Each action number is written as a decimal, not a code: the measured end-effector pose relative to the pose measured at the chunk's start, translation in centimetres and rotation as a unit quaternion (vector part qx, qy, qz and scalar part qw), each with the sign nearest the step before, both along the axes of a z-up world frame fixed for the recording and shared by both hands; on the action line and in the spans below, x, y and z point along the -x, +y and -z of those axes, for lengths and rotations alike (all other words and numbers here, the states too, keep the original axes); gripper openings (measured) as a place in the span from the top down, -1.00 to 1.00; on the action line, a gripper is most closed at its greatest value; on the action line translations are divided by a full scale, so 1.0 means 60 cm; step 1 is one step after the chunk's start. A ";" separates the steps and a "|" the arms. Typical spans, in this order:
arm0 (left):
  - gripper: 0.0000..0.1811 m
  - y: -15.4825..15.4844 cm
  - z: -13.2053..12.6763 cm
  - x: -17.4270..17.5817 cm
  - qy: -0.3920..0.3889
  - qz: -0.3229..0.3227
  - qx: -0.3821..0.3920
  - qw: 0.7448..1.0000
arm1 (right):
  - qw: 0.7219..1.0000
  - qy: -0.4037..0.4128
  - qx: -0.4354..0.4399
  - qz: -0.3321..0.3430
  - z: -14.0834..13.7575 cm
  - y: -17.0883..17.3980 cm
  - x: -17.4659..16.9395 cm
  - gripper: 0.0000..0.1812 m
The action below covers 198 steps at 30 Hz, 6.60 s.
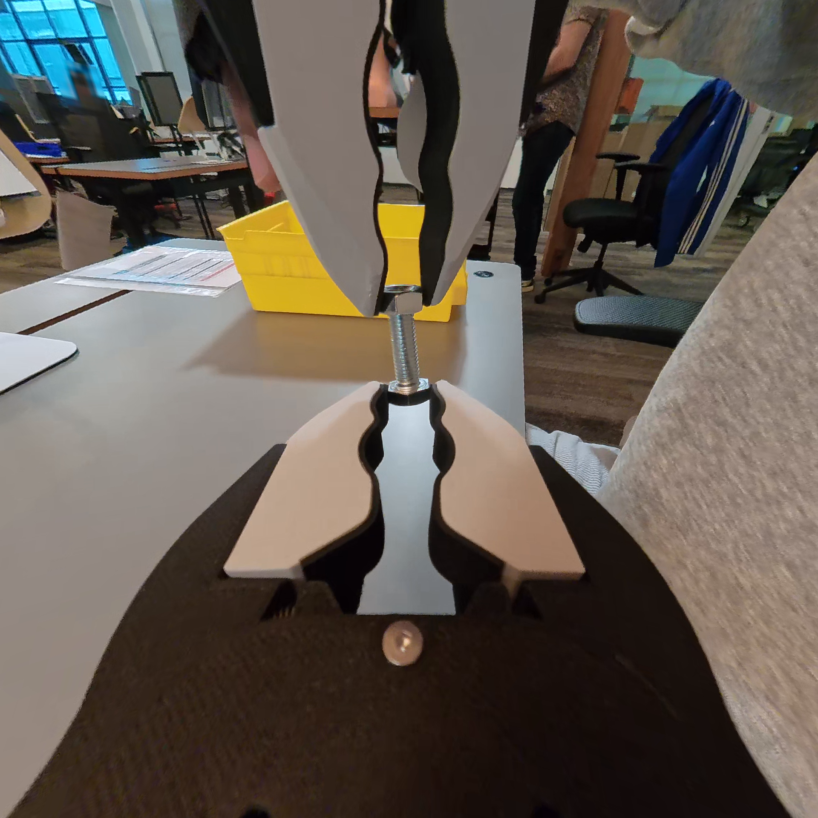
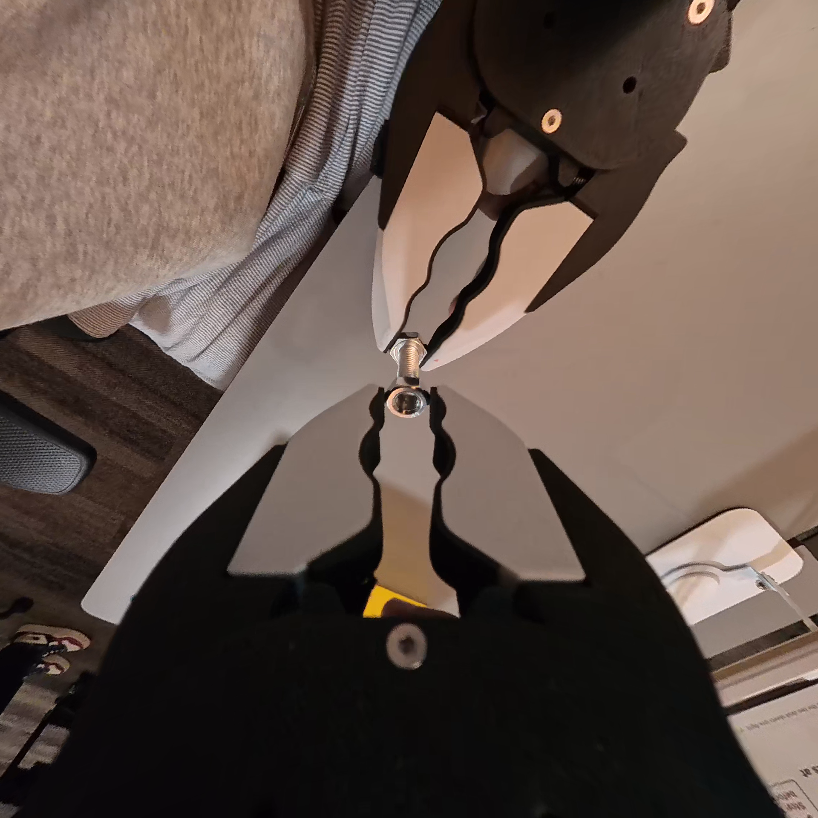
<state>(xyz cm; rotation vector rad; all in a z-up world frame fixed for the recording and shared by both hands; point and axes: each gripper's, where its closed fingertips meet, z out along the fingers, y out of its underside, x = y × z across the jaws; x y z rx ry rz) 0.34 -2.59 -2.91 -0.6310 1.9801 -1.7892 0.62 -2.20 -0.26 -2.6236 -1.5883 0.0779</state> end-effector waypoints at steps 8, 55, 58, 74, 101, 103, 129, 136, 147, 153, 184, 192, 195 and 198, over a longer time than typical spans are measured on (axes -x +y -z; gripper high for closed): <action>0.80 -0.001 -0.001 0.002 -0.010 0.000 -0.008 1.000 | 1.000 0.011 0.012 0.015 -0.002 -0.001 0.002 0.79; 0.79 -0.001 -0.026 0.011 -0.053 0.011 0.053 0.997 | 0.970 0.153 -0.143 0.125 -0.053 -0.007 0.020 0.79; 0.80 0.000 -0.029 0.012 -0.053 0.015 0.064 0.996 | 0.974 0.147 -0.128 0.114 -0.049 -0.008 0.025 0.79; 0.80 0.002 -0.036 0.017 -0.055 0.029 0.081 0.995 | 0.982 0.136 -0.091 0.091 -0.039 0.003 0.032 0.79; 0.80 0.017 -0.032 -0.004 -0.048 -0.023 0.086 0.995 | 0.958 0.133 -0.121 0.222 -0.034 0.020 0.007 0.79; 0.80 0.017 -0.029 -0.007 -0.061 -0.036 0.066 0.995 | 0.957 0.133 -0.109 0.234 -0.031 0.018 0.006 0.79; 0.80 0.023 -0.041 -0.005 -0.050 -0.029 0.101 0.993 | 0.956 0.153 -0.128 0.214 -0.044 0.023 0.009 0.78; 0.80 0.014 -0.034 -0.001 -0.051 -0.020 0.082 0.995 | 0.969 0.135 -0.109 0.178 -0.038 0.008 0.013 0.78; 0.80 0.004 -0.033 0.011 -0.032 0.022 0.097 0.995 | 0.983 0.091 -0.155 -0.029 -0.036 -0.002 0.024 0.79; 0.80 0.003 -0.031 0.012 -0.046 0.020 0.073 0.996 | 0.978 0.077 -0.160 -0.110 -0.033 -0.007 0.026 0.79; 0.80 0.029 -0.050 -0.005 -0.047 -0.030 0.118 0.991 | 0.932 0.144 -0.097 0.317 -0.040 0.030 -0.001 0.76; 0.80 0.029 -0.054 -0.001 -0.053 -0.026 0.118 0.991 | 0.944 0.126 -0.105 0.287 -0.043 0.034 0.001 0.61; 0.80 0.032 -0.055 -0.002 -0.051 -0.025 0.125 0.990 | 0.941 0.132 -0.126 0.286 -0.055 0.038 -0.004 0.57; 0.80 0.037 -0.058 -0.004 -0.045 -0.027 0.140 0.989 | 0.930 0.151 -0.165 0.291 -0.067 0.042 -0.011 0.57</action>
